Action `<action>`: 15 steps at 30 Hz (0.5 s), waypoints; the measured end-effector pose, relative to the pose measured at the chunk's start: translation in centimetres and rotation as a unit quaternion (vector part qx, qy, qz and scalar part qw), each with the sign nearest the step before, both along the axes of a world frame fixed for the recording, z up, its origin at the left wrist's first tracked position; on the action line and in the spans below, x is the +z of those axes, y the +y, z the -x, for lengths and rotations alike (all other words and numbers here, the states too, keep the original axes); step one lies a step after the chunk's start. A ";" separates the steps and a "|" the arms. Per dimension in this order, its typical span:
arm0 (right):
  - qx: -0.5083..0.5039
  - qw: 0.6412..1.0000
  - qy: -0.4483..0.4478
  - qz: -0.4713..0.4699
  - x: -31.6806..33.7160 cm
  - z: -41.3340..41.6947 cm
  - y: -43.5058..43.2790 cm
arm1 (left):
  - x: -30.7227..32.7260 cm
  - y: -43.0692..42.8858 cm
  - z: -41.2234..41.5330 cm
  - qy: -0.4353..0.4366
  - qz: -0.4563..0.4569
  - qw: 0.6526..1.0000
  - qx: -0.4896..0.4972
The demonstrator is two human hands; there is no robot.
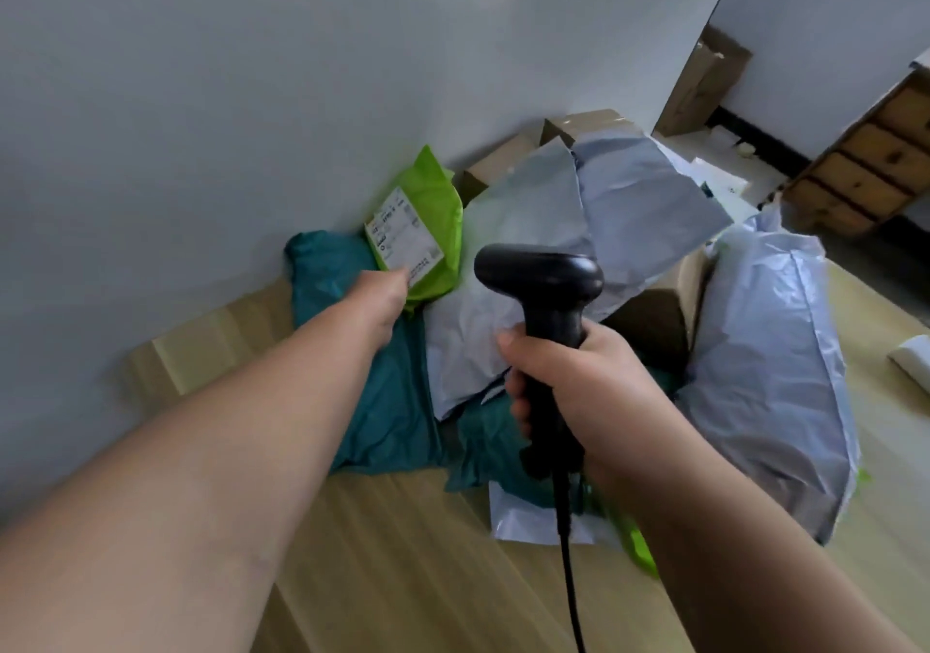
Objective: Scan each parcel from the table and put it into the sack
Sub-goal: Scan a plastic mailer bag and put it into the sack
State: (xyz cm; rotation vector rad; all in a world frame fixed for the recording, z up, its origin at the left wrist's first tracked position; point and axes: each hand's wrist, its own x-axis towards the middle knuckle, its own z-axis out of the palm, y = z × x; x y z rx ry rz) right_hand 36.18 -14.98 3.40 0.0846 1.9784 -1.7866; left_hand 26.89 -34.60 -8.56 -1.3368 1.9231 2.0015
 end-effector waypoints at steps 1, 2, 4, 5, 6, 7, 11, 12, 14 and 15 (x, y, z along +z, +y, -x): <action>-0.001 1.000 -0.006 0.000 -0.3 0.3 -0.3 | -0.5 -0.3 0.6 0.003 -0.022 1.000 0.001; -0.002 1.000 -0.014 0.000 -0.6 0.5 -0.6 | -1.0 -0.5 1.1 0.003 -0.039 0.999 0.002; -0.007 1.000 -0.027 0.001 -1.2 1.0 -1.2 | -1.7 -0.5 1.9 0.004 -0.059 0.998 0.010; -0.010 1.000 -0.030 0.002 -1.4 1.2 -1.4 | -1.9 -0.4 2.3 0.008 -0.061 0.998 0.018; -0.013 0.999 -0.031 0.005 -1.6 1.4 -1.6 | -2.0 -0.1 2.6 0.012 -0.058 0.998 0.030; -0.016 0.999 -0.033 0.008 -1.7 1.6 -1.8 | -2.2 0.0 2.9 0.016 -0.052 0.998 0.044; -0.022 0.999 -0.036 0.021 -2.1 2.0 -2.2 | -2.3 0.1 3.7 0.043 -0.096 0.991 0.078; -0.022 0.999 -0.037 0.022 -2.2 2.0 -2.2 | -2.2 -0.1 3.8 0.044 -0.121 0.989 0.076; -0.019 0.999 -0.033 0.022 -2.3 1.9 -2.0 | -1.8 -0.5 3.5 0.036 -0.168 0.983 0.061; -0.016 0.999 -0.028 0.021 -2.3 1.7 -1.9 | -1.5 -0.7 3.1 0.034 -0.180 0.982 0.053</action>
